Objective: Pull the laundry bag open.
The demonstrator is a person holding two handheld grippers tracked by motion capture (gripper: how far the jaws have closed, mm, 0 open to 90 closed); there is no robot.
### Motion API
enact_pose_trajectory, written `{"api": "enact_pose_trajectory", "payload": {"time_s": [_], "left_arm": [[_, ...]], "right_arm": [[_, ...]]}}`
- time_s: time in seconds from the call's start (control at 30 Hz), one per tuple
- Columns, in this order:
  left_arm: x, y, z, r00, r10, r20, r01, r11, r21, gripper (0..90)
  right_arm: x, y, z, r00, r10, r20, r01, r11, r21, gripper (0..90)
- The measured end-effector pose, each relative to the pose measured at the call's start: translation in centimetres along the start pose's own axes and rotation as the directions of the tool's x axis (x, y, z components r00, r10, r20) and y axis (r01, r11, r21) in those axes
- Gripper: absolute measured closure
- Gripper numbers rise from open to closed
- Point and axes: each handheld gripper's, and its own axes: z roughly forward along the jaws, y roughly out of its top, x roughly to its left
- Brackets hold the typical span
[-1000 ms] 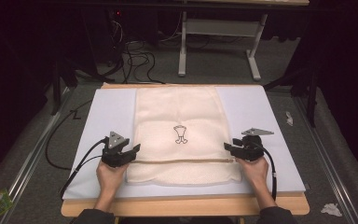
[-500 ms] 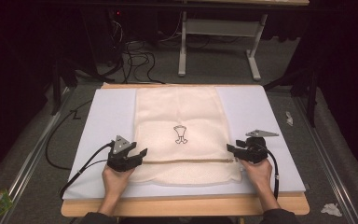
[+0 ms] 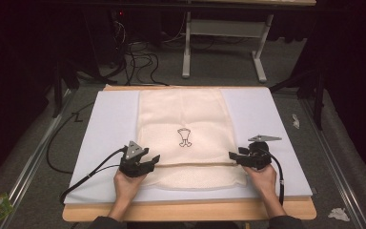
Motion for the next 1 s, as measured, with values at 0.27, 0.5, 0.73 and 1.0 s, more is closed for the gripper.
{"api": "enact_pose_trajectory", "payload": {"time_s": [0.27, 0.5, 0.73, 1.0], "left_arm": [[-0.2, -0.4, 0.7, 1.0, -0.003, -0.004, 0.003, 0.9998, 0.019, 44.0], [-0.1, -0.4, 1.0, 1.0, -0.006, 0.001, 0.006, 0.999, 0.044, 43.8], [-0.2, -0.3, 1.2, 1.0, -0.006, -0.004, 0.006, 0.998, 0.062, 43.8], [-0.3, -0.3, 1.2, 1.0, 0.006, -0.005, -0.006, 0.9976, 0.068, 43.9]], "right_arm": [[0.2, -0.4, 0.9, 0.9994, 0.017, -0.029, -0.015, 0.998, 0.062, 44.8], [0.8, -0.1, 1.3, 0.9992, 0.005, -0.039, -0.002, 0.997, 0.08, 50.9], [1.0, 0.1, 1.5, 0.9986, -0.05, -0.018, 0.051, 0.994, 0.101, 73.8], [0.7, 0.2, 1.2, 0.9951, -0.085, -0.05, 0.089, 0.993, 0.083, 87.3]]}}
